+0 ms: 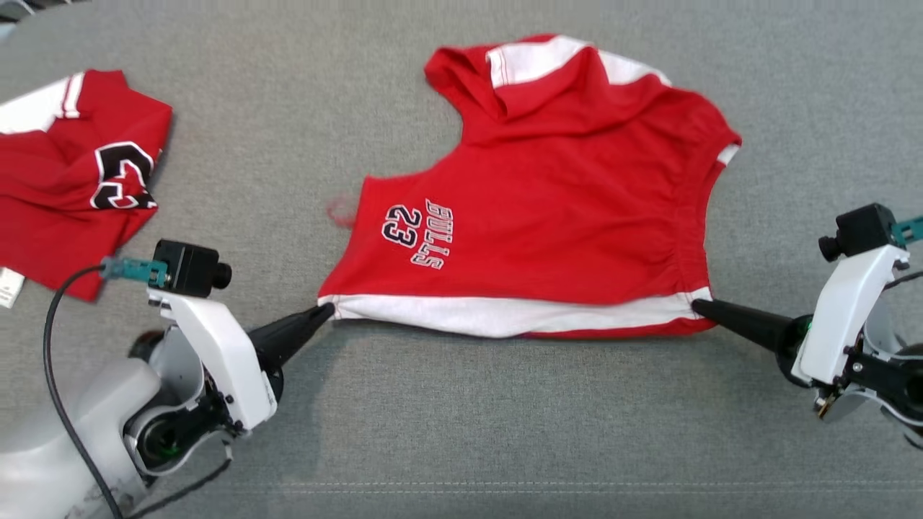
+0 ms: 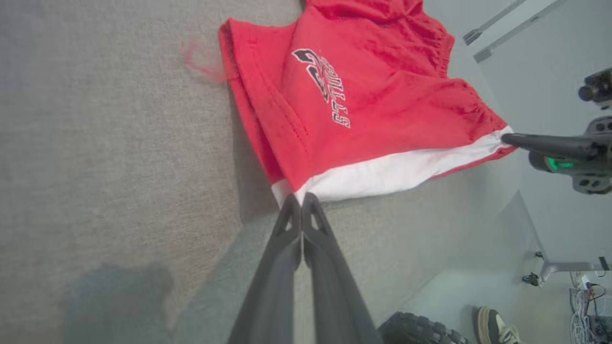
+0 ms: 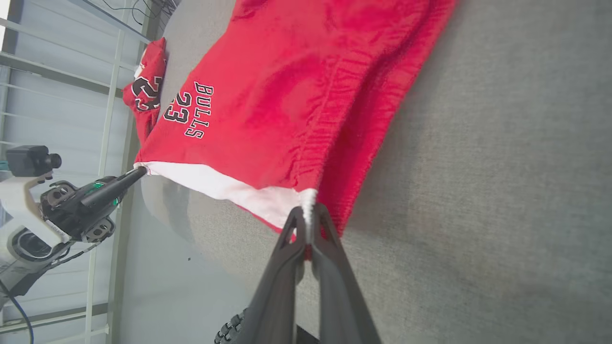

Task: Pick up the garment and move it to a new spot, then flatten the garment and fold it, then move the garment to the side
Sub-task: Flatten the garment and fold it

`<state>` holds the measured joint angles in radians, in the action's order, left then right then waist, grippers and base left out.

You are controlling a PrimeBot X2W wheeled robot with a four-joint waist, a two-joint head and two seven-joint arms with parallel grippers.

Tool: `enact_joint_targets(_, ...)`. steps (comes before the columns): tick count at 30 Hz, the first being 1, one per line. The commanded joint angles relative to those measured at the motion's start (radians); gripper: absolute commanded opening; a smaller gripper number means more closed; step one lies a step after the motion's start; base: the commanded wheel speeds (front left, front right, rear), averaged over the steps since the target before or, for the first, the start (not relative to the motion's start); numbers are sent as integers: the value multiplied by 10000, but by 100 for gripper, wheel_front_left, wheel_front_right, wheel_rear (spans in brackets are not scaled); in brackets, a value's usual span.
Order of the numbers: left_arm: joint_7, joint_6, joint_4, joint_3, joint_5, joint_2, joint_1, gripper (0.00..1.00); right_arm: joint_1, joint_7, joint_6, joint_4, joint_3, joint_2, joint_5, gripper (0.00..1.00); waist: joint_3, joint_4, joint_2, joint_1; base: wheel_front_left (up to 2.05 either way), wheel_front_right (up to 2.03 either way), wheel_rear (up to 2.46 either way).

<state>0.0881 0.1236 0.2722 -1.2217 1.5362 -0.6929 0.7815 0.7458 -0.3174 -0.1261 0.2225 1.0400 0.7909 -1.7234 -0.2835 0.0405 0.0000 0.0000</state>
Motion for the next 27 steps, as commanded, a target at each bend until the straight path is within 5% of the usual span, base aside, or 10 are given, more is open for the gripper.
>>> enact_joint_targets(1, -159, 70, -229, 473, 304, -400, -11, 0, -440, 176, -46, -335, -99, 246, -208, 0, 298, 56, 0, 0, 0, 0, 0)
enact_joint_targets(10, 1087, -4, -1785, 55, 1019, -1649, -902, 0, -1067, -615, -46, -1980, 759, 1084, -718, 0, 1201, 27, 0, 0, 0, 0, 0)
enact_joint_targets(19, 3129, -1075, -5104, 514, 2416, -3559, -2, 0, -59, -1252, -46, -3896, 967, 2598, -1847, 0, 784, 111, 0, 0, 0, 0, 0)
enact_joint_targets(21, 3649, -1304, -5210, 769, 2796, -3364, 579, 0, 595, -1415, -46, -3625, 957, 2564, -2367, 0, 440, 143, 0, 0, 0, 0, 0)
enact_joint_targets(24, 3718, -1499, -4293, 1560, 3547, -2330, 1658, 0, 2200, -1138, -46, -2077, 932, 1850, -2655, 0, -275, 163, 0, 0, 0, 0, 0)
enact_joint_targets(26, 2513, -1384, -2885, 2271, 2382, -1555, 2919, 0, 3756, 328, -46, -416, 408, 805, -2391, 0, -818, 163, 0, 0, 0, 0, 0)
enact_joint_targets(27, 2513, -1384, -2885, 2271, 2382, -1555, 2919, 0, 3756, 328, -46, -416, 408, 805, -2391, 0, -818, 163, 0, 0, 0, 0, 0)
